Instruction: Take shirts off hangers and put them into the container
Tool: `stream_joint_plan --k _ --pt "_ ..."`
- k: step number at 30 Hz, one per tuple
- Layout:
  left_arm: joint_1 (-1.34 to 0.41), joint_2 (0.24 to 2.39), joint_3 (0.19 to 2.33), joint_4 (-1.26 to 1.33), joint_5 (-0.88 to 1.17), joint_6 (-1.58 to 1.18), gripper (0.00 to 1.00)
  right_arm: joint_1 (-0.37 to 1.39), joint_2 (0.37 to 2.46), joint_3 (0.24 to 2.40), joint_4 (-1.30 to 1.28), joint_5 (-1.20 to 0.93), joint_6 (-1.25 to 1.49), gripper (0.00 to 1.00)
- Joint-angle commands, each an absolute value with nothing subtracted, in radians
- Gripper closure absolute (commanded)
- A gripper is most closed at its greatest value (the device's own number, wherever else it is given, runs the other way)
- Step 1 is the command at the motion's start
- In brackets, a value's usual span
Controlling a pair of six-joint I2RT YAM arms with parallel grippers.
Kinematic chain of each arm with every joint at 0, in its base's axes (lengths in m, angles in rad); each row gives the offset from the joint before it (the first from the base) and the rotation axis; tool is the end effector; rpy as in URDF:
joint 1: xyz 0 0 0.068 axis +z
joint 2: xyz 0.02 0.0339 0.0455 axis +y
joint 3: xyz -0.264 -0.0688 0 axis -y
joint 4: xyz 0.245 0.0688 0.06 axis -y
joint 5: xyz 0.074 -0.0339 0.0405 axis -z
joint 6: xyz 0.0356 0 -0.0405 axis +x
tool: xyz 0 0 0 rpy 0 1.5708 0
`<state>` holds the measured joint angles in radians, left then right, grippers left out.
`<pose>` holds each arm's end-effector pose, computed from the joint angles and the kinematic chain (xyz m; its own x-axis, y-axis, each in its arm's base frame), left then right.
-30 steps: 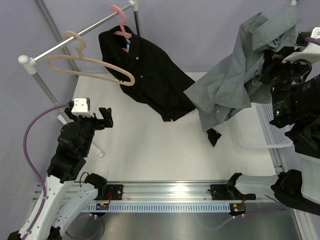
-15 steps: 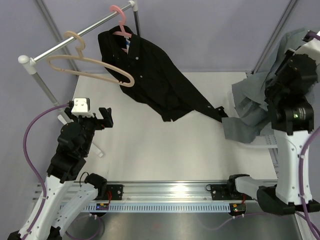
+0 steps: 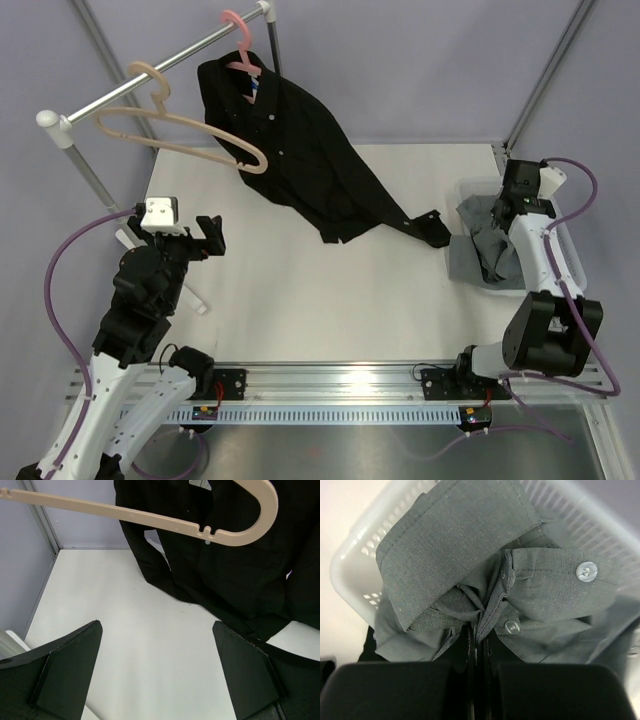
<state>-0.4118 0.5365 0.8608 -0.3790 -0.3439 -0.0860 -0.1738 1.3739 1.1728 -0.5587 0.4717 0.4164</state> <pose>0.1089 -0.0345 0.3775 -0.0558 -0.0639 -0.9964 0.0638 0.9957 -0.0674 0.2898 -0.0673 0.3094 -0.4269 0.4408 -0.7896 0.7120 0.7021 0.0070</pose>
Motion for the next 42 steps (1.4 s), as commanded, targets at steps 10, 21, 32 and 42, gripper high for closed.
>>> stream_joint_plan --k 10,21,32,42 --pt "-0.41 0.509 0.845 -0.322 -0.342 -0.077 0.01 -0.225 1.559 1.177 -0.535 0.244 0.568 0.53" --pt "-0.41 0.508 0.848 -0.322 -0.347 -0.075 0.01 -0.195 1.165 1.143 -0.558 0.198 0.485 0.22" --pt "-0.41 0.511 0.845 -0.322 -0.345 -0.08 0.01 -0.064 0.816 0.772 -0.514 0.089 0.624 0.23" --pt "-0.41 0.508 0.845 -0.324 -0.345 -0.08 0.01 0.031 0.723 0.606 -0.561 0.095 0.727 0.24"
